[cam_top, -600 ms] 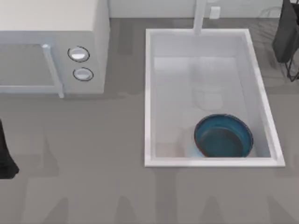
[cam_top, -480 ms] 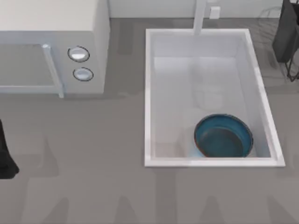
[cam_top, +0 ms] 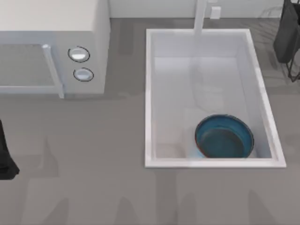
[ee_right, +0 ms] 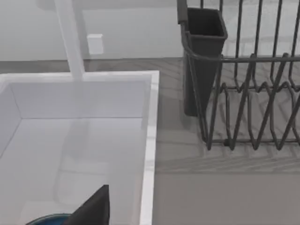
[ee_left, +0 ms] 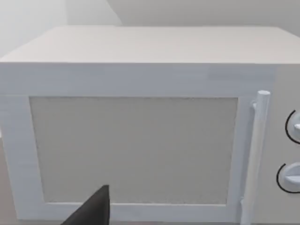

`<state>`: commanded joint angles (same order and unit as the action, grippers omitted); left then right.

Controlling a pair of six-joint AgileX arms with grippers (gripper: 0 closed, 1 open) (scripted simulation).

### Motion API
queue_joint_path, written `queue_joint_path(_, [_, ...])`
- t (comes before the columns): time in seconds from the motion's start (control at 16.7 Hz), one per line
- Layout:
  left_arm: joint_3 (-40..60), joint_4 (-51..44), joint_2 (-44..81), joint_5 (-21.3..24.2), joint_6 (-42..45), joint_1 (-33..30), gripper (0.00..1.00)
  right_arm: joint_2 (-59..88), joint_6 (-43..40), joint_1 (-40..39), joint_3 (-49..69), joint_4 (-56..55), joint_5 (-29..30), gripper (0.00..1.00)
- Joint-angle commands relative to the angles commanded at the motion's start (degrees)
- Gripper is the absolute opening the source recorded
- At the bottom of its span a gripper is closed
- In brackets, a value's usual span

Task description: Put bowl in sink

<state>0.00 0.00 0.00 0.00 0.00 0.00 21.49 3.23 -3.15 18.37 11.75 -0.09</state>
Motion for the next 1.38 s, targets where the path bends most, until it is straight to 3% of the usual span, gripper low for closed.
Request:
queue_joint_path(0.48, [0.0, 0.0, 0.0, 0.0, 0.0, 0.0, 1.0, 50.8, 5.9, -5.5, 32.5, 23.0, 0.1, 1.0])
queue_joint_path(0.84, [0.0, 0.0, 0.0, 0.0, 0.0, 0.0, 1.0, 81.0, 9.9, -9.1, 54.4, 37.8, 0.1, 1.0])
queue_joint_path(1.08, [0.0, 0.0, 0.0, 0.0, 0.0, 0.0, 1.0, 93.5, 11.5, -10.7, 64.4, 43.5, 0.2, 1.0])
queue_joint_path(1.38, [0.0, 0.0, 0.0, 0.0, 0.0, 0.0, 1.0, 97.6, 12.1, -11.3, 67.8, 45.4, 0.2, 1.0])
